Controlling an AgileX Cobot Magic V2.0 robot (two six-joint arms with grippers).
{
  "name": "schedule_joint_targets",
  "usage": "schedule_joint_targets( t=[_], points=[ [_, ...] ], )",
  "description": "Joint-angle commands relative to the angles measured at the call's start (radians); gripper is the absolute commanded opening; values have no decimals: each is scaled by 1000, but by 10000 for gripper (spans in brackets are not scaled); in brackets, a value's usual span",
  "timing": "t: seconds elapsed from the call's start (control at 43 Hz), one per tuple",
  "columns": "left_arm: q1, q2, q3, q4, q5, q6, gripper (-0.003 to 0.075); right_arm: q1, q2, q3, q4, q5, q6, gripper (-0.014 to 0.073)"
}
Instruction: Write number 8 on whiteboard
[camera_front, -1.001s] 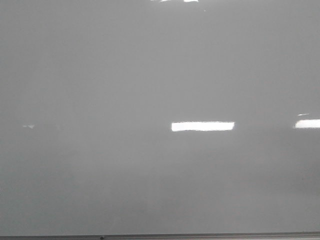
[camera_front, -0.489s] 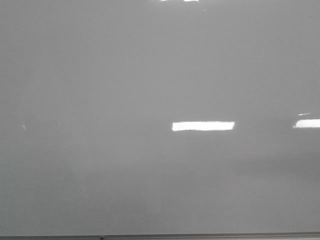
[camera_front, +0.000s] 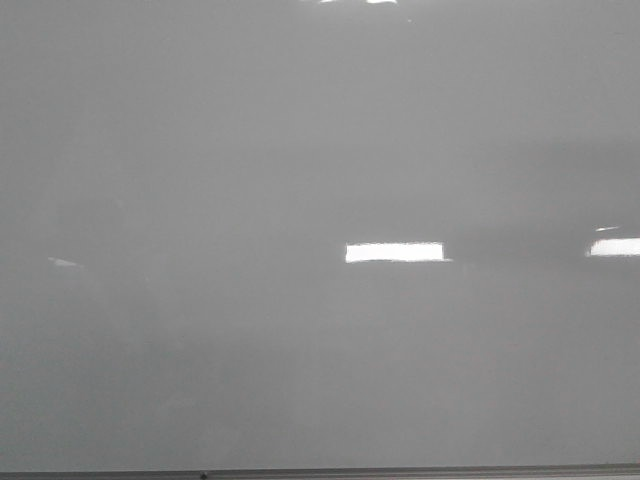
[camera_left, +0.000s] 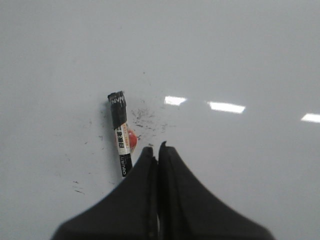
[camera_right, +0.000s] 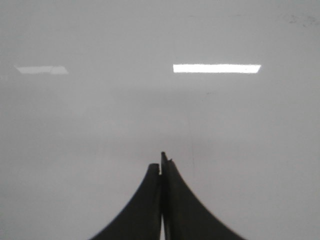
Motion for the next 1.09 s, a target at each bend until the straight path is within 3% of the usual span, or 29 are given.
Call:
schedule_joint_targets(
  t=[0.0, 0.093, 0.186, 0.373, 0.466, 0.722, 0.838, 1.071],
  points=[
    [-4, 70, -46, -2, -95, 41, -20, 2, 81, -49, -19, -87, -2, -58],
    [-4, 85, -46, -2, -113, 41, -10, 2, 110, -49, -19, -95, -2, -43],
    [-4, 85, -46, -2, -116, 41, 74, 2, 116, -49, -19, -95, -2, 45],
    [-4, 85, -46, -2, -116, 41, 479, 2, 116, -49, -19, -97, -2, 428],
    [-4, 85, -46, -2, -119, 41, 575, 2, 116, -49, -19, -97, -2, 517],
    [-4, 145, -48, -66, -108, 37, 543, 2, 116, -49, 5, -97, -2, 527],
    [2, 306, -89, -142, -73, -3, 543, 2, 116, -49, 18, -96, -2, 527],
    [35, 667, -203, -145, -70, -14, 543, 2, 116, -49, 22, -90, -2, 527]
  ],
)
